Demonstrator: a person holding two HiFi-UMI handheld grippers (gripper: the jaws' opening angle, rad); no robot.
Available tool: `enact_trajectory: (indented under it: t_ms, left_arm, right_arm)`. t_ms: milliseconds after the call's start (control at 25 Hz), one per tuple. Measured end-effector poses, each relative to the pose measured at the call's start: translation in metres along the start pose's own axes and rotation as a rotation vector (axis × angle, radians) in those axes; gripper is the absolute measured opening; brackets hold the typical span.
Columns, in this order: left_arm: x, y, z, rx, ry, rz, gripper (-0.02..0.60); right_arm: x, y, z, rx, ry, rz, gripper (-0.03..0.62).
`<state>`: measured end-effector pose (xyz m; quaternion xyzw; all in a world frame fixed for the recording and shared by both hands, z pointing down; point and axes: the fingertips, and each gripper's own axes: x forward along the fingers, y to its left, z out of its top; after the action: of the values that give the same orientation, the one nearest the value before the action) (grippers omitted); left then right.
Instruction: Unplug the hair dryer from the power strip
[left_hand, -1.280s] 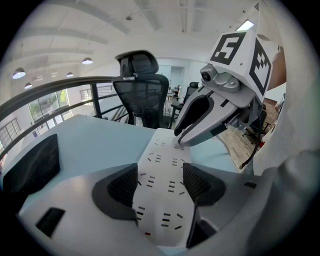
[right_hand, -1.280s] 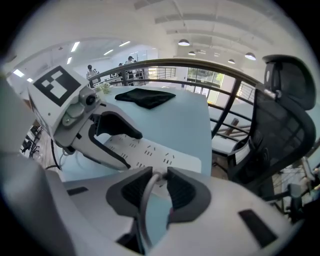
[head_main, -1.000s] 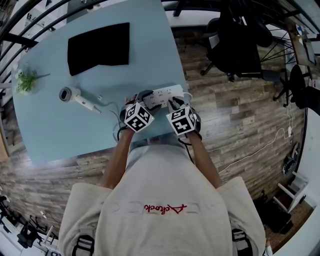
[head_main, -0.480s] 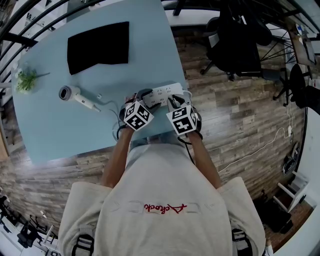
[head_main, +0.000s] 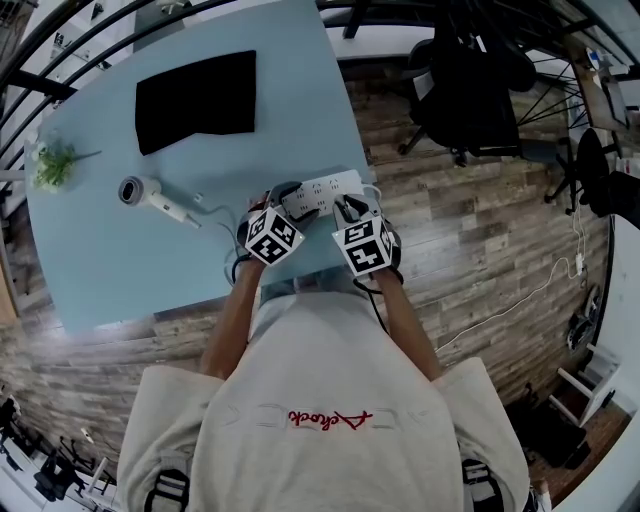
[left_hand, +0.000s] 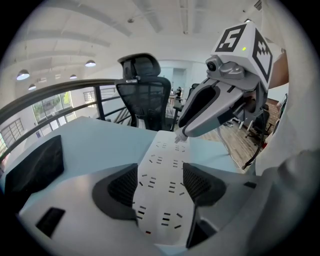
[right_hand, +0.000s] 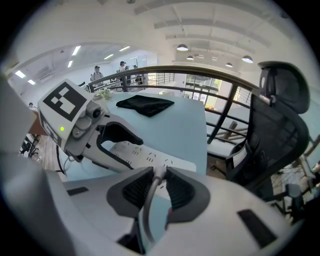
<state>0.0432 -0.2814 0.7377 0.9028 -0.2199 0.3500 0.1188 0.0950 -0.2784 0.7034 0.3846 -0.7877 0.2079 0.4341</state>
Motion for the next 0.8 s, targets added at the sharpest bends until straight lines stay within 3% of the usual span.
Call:
enact_trajectory:
  t_ms: [280,480,560,800]
  left_arm:
    - [-0.027,0.001,0.024,-0.034,-0.115,0.068,0.270]
    - [-0.036,0.002,0.031,-0.030,-0.145,0.093,0.267]
    - [-0.040,0.003,0.036,-0.025,-0.162,0.111,0.251]
    - [-0.059,0.004,0.056,-0.057,-0.270,0.143,0.116]
  right_arm:
    - [-0.010,-0.007,0.002,0.035,-0.051,-0.010,0.089]
    - [-0.018,-0.005,0.010,0.036,-0.104,-0.014,0.089]
    - [-0.023,-0.006,0.015,0.037,-0.143,-0.016,0.089]
    - [-0.044,-0.008,0.033,0.030,-0.278,-0.050,0.089]
